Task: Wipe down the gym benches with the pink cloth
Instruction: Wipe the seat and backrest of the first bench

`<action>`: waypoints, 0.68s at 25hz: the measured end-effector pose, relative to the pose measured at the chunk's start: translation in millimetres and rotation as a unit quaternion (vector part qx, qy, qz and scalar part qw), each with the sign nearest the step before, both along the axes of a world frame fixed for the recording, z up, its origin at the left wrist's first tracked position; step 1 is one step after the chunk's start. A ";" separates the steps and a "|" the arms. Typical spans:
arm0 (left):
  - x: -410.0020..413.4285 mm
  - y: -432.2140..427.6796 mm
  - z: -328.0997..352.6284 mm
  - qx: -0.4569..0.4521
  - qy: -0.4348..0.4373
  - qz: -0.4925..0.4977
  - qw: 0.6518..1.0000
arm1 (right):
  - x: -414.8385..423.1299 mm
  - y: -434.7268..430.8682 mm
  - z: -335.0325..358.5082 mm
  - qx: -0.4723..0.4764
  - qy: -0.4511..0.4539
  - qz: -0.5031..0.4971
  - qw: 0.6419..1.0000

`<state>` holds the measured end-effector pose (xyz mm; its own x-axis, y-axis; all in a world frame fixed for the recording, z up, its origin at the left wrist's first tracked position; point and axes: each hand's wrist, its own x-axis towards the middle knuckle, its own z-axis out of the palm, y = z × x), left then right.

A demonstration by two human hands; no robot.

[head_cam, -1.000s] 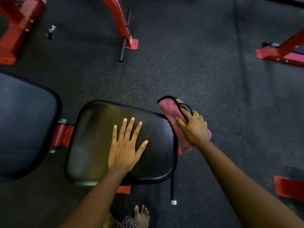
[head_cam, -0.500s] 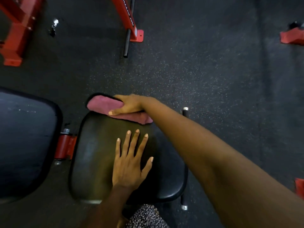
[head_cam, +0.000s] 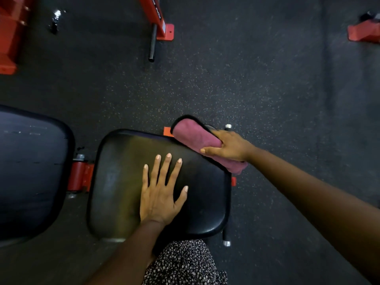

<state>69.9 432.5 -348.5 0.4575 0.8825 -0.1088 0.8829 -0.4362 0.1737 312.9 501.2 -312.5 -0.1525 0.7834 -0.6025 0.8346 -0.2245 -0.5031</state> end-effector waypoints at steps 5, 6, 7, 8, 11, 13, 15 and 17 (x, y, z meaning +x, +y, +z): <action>0.0 0.8 -2.3 0.006 0.003 -0.001 1.000 | -8.7 -86.5 -6.3 0.014 0.057 -0.310 0.949; -0.1 0.5 -2.5 0.006 0.003 -0.002 1.000 | -18.9 -104.7 -6.8 0.012 0.066 -0.368 0.927; -0.4 -0.2 -2.6 0.004 0.005 -0.003 1.000 | -30.2 -121.5 -7.8 0.010 0.073 -0.417 0.906; -0.9 -1.0 -2.8 0.002 0.006 -0.004 1.000 | -42.4 -137.2 -8.1 0.006 0.075 -0.453 0.888; -0.2 -1.9 -3.0 0.000 0.007 -0.001 1.000 | -75.6 -176.8 -12.1 0.021 0.067 -0.504 0.861; 0.1 -1.1 -1.9 -0.004 0.006 -0.001 1.000 | -97.9 -195.3 -16.5 0.043 0.063 -0.550 0.832; -0.8 -1.4 -0.9 -0.007 0.004 -0.001 1.000 | -120.2 -204.9 -22.0 0.055 0.073 -0.620 0.779; -1.2 -3.2 -1.6 -0.009 0.004 -0.005 1.000 | -146.8 -207.0 -25.9 0.065 0.080 -0.703 0.703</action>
